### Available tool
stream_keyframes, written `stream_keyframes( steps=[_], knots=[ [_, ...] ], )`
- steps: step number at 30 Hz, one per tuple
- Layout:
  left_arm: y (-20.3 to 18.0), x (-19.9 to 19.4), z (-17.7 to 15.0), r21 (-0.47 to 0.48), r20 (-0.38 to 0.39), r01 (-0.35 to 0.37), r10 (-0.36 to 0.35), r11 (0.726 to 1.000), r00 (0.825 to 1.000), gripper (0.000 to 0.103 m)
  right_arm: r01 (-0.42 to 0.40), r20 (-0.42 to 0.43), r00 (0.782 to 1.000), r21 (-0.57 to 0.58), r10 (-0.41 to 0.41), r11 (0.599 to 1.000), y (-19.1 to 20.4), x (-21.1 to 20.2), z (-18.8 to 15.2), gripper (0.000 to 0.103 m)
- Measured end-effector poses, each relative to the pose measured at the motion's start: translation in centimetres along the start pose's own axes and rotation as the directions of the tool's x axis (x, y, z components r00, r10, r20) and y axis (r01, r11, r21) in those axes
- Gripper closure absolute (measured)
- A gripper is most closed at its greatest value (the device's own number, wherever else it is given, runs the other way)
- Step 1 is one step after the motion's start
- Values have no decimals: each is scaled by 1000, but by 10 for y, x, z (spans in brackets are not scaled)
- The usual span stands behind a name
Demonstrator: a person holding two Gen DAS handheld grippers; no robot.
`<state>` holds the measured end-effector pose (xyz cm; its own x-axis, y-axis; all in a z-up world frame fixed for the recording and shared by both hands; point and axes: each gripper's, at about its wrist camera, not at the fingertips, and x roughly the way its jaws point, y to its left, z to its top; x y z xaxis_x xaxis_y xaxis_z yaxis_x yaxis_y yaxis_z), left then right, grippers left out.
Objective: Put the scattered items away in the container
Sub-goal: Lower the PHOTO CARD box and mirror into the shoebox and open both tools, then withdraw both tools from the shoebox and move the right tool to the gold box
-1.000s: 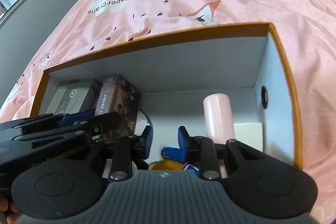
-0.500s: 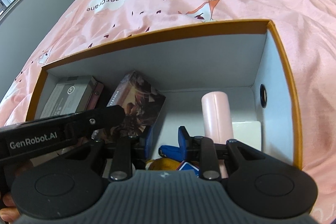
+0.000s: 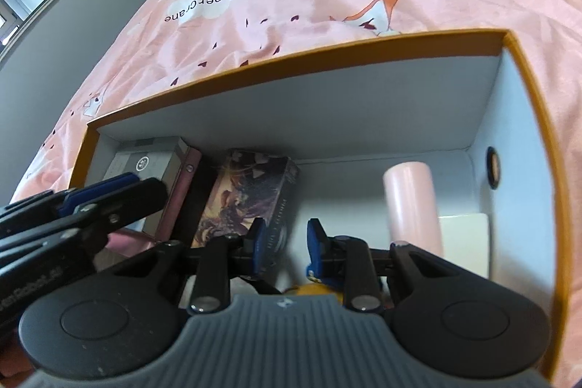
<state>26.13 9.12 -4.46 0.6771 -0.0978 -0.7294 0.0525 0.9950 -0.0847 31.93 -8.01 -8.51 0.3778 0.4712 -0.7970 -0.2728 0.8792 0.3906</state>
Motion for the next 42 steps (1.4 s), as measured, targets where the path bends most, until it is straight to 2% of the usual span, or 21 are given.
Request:
stream_keyframes(
  steps=[2, 3, 8, 11, 15, 18, 20, 22, 28, 29, 30, 31, 33, 36, 42],
  knots=[
    [3, -3, -2, -1, 1, -11, 11, 1000, 1000, 58, -21, -8, 1000, -9, 21, 1000, 5, 4, 1, 81],
    [3, -4, -3, -3, 1, -13, 13, 1000, 1000, 49, -33, -17, 999, -16, 33, 999, 8, 6, 2, 84],
    [8, -13, -8, -20, 8, -53, 53, 998, 999, 47, -73, -33, 997, -56, 71, 996, 19, 12, 1, 89],
    [6, -22, -13, -28, 26, -70, 70, 997, 997, 38, -69, -21, 997, -80, 68, 994, 21, 6, -1, 89],
    [3, -32, -20, -47, 49, -100, 103, 994, 994, 14, -25, 39, 999, -127, 30, 992, 25, -15, -4, 84],
    [2, -40, -25, -75, 39, -97, 100, 992, 994, 14, 17, 97, 995, -173, 0, 985, 31, -34, -9, 68],
    [1, -47, -30, -103, 54, -81, 87, 991, 995, 14, 53, 146, 989, -207, -23, 977, 35, -48, -15, 62],
    [-1, -55, -37, -121, 78, -49, 58, 992, 995, 14, 94, 193, 980, -237, -48, 967, 39, -61, -22, 52],
    [-9, -79, -52, -159, 138, -7, 29, 987, 990, 14, 170, 293, 952, -272, -86, 947, 44, -99, -42, 35],
    [-11, -84, -54, -153, 146, 4, 19, 988, 989, 14, 192, 312, 945, -273, -102, 943, 45, -105, -46, 30],
    [-12, -89, -55, -146, 152, 15, 7, 989, 988, 14, 224, 342, 931, -268, -125, 937, 47, -112, -51, 21],
    [-14, -93, -56, -137, 155, 24, -2, 990, 988, 14, 249, 376, 916, -260, -140, 933, 49, -119, -57, 17],
    [-19, -102, -60, -119, 166, 40, -20, 992, 986, 14, 270, 409, 901, -268, -144, 925, 51, -132, -67, 17],
    [-29, -116, -68, -87, 173, 60, -44, 994, 984, 14, 269, 401, 906, -305, -133, 913, 53, -146, -79, 17],
    [-42, -135, -86, -58, 150, 97, -87, 994, 985, 14, 253, 385, 914, -304, -125, 918, 49, -171, -107, 15]
  ],
)
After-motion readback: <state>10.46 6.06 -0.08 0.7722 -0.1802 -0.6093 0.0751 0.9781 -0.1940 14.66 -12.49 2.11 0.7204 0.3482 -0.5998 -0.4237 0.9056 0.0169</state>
